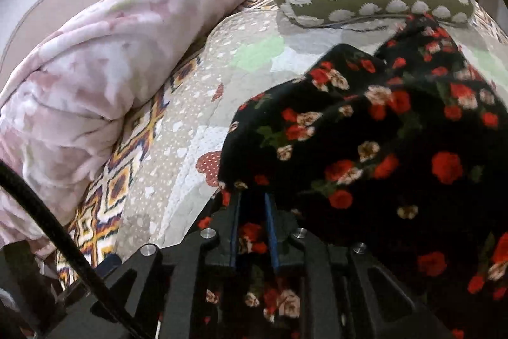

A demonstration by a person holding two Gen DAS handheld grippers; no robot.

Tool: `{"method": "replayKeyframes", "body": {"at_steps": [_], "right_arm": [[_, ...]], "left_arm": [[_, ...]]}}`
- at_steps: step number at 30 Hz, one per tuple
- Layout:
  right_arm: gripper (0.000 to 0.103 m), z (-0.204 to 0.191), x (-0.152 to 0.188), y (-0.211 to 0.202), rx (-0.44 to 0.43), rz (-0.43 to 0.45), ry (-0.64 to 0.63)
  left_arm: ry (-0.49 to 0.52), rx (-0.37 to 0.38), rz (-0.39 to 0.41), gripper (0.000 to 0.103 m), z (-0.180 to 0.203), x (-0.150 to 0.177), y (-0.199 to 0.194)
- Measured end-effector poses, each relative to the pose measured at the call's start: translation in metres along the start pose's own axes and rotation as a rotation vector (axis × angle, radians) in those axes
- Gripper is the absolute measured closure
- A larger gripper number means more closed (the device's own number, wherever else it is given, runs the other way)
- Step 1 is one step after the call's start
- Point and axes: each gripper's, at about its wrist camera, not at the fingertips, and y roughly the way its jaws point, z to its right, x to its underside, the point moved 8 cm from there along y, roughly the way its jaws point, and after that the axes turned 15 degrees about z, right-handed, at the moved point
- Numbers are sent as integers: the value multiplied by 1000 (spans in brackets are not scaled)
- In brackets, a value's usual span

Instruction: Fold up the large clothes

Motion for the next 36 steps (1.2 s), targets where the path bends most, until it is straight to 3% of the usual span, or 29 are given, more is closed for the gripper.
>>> {"method": "replayKeyframes", "body": {"at_steps": [2,5,8,9,10,12,15,23,24,25,26,31,36], "right_arm": [[86,0,-9,-19,-13,30,-9],[77,7,-22,-54,-22,137,15],[73,26,-29,-80,25,221,53],[67,36,-28,-87,57,237,63],[60,47,-26,-90,100,241,66],[58,67,-18,-87,147,213,77],[59,87,-8,-83,114,177,142],[57,58,-45,-79,117,209,49],[65,56,-49,-70,122,197,56],[86,52,-52,-57,114,179,57],[91,48,-54,-45,111,157,50],[93,29,-55,26,198,32,-92],[93,32,-65,59,267,-49,-136]], "left_arm": [[5,-1,3,45,0,0,-1],[-4,-9,5,44,-3,-1,-1],[-9,-18,2,44,-5,0,-1],[-6,-18,2,44,-5,0,-1],[-4,-17,1,44,-4,0,-1],[2,-19,0,44,-4,1,-1],[9,-21,-4,44,-3,2,0],[19,-21,-9,44,1,4,3],[21,-21,-10,44,1,4,3],[24,-21,-11,44,2,4,4],[25,-21,-13,44,2,5,4],[36,-22,-17,44,4,6,7],[42,-14,-22,44,7,7,10]]}}
